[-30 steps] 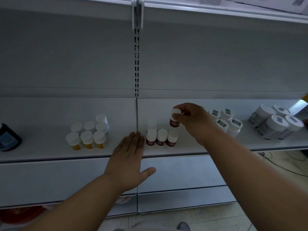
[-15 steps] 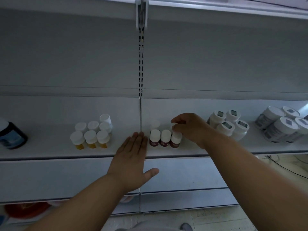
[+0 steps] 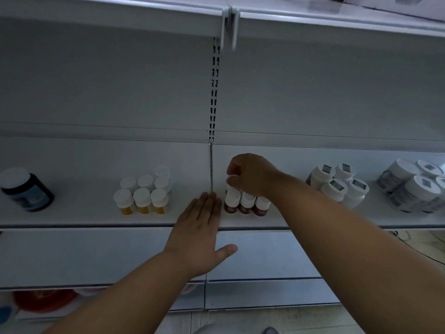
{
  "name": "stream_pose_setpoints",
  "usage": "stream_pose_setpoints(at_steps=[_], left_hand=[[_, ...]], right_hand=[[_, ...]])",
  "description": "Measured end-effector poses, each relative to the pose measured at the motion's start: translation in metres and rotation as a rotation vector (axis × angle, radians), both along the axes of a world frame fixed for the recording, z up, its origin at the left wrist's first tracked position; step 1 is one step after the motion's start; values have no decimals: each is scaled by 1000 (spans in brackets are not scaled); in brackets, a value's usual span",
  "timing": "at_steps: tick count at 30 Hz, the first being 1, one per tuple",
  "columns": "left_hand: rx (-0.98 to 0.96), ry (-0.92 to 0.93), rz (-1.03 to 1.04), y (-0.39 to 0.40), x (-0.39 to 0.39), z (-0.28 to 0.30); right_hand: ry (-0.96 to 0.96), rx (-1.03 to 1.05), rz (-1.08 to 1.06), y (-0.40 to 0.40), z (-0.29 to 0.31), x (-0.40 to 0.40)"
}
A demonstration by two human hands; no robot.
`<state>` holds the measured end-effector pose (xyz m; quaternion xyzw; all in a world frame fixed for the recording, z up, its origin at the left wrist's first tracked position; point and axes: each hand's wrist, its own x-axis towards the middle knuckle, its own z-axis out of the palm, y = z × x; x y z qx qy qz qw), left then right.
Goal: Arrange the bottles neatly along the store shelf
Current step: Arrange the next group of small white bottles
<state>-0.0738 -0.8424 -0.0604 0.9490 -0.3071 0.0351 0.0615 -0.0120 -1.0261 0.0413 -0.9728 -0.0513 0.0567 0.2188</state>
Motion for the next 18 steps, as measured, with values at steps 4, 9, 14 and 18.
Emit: stream_pose_setpoints(at_steps=[4,9,14,18], left_hand=[[-4,6,-11,0,0,-1],[-13,4,-11,0,0,1],[-4,11,-13,0,-1,3],[-6,21,-10,0,-2,4]], right_hand=[[-39,-54,22,1,-1,-1],[-39,-198,81,0,-3,1],[-277,144,-147,2,20,-14],[-110,968,-308,10,36,-58]])
